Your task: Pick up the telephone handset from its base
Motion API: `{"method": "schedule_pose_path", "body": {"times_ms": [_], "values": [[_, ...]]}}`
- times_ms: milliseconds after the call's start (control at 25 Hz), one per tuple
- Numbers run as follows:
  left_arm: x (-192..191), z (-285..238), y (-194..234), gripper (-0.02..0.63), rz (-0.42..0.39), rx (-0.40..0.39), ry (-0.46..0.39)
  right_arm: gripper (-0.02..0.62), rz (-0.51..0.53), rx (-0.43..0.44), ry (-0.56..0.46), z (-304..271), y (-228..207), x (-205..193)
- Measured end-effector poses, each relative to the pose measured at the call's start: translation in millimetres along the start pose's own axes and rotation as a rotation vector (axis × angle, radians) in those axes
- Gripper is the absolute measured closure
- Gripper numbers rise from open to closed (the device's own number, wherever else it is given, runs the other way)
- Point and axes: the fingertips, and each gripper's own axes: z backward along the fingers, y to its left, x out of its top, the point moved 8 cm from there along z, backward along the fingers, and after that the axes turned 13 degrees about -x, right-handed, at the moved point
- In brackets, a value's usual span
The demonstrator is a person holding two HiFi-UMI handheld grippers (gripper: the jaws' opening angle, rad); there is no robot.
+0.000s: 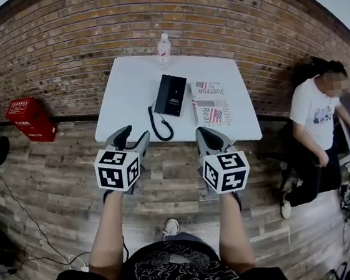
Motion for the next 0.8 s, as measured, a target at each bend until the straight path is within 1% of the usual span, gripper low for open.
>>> {"method": "schedule_pose_path", "body": {"times_ms": [120,280,520,800], "values": [[7.4,-20.3,9.0,0.388,-0.001,0.010,0.001,0.594,0.000,0.012,-0.006,-20.7,-12.7,5.3],[16.9,-43.9,16.1,0.382,-0.013,0.020,0.005,0.594,-0.006,0.026,-0.013,-43.2,-28.7,9.8],[21.9,-72.7,22.3,0.365,-0.043,-0.007,0.042,0.594,-0.017,0.038,-0.015,-65.8,-44.8,12.2],[28.2,-91.0,40.9,0.360,-0.016,-0.018,0.033,0.594,-0.012,0.052,-0.015,-85.8,-50.7,14.7]]}}
